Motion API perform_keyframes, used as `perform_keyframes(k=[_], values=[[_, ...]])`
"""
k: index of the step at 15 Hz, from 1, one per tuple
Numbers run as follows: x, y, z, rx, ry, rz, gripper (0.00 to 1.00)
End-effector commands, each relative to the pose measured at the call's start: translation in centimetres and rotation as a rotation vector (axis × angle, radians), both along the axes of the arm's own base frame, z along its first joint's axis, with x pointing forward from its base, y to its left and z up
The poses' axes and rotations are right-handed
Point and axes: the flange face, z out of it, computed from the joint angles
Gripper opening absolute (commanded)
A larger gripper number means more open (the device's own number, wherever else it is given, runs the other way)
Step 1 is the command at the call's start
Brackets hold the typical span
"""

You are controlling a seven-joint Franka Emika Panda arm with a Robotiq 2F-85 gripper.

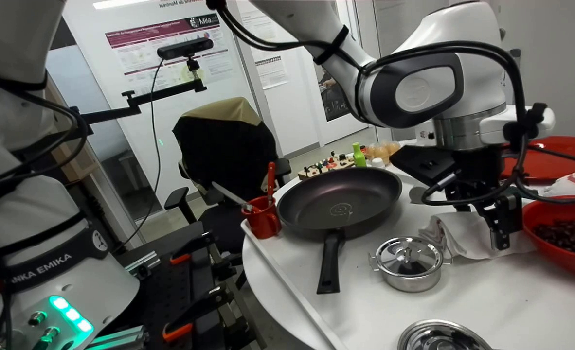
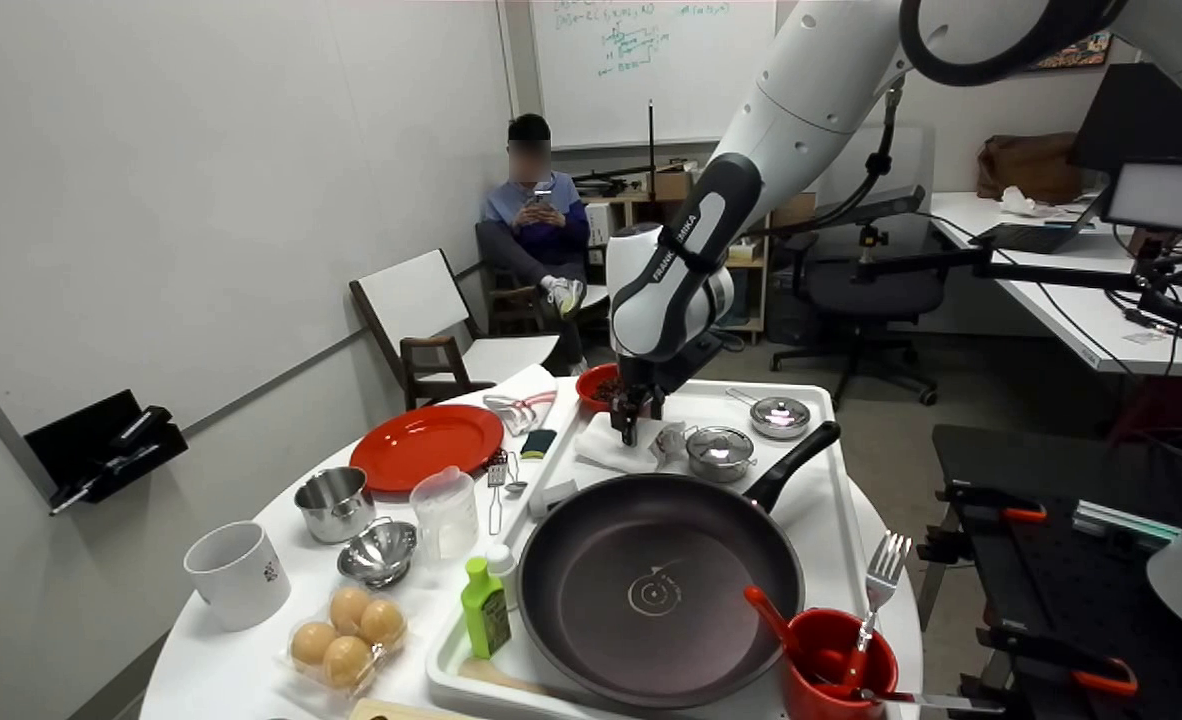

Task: Wipe the pan with the white towel

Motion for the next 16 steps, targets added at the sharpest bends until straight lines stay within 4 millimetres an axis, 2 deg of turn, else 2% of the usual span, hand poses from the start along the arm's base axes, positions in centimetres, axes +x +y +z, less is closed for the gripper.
perform_keyframes(k=[1, 4, 7, 9, 10, 12, 16], values=[[0.9, 0.0, -0.4, -0.017, 0.014, -0.018, 0.52], [1.2, 0.2, -0.1, -0.018, 0.01, -0.018, 0.27], [1.3, 0.3, 0.1, -0.022, 0.007, -0.014, 0.08], [1.1, 0.5, 0.2, -0.021, 0.01, -0.005, 0.04], [1.1, 0.6, 0.3, -0.018, 0.011, -0.002, 0.09], [1.0, 0.9, 0.8, -0.007, 0.007, 0.008, 0.09], [0.7, 2.1, 3.1, 0.019, -0.022, 0.036, 0.09]])
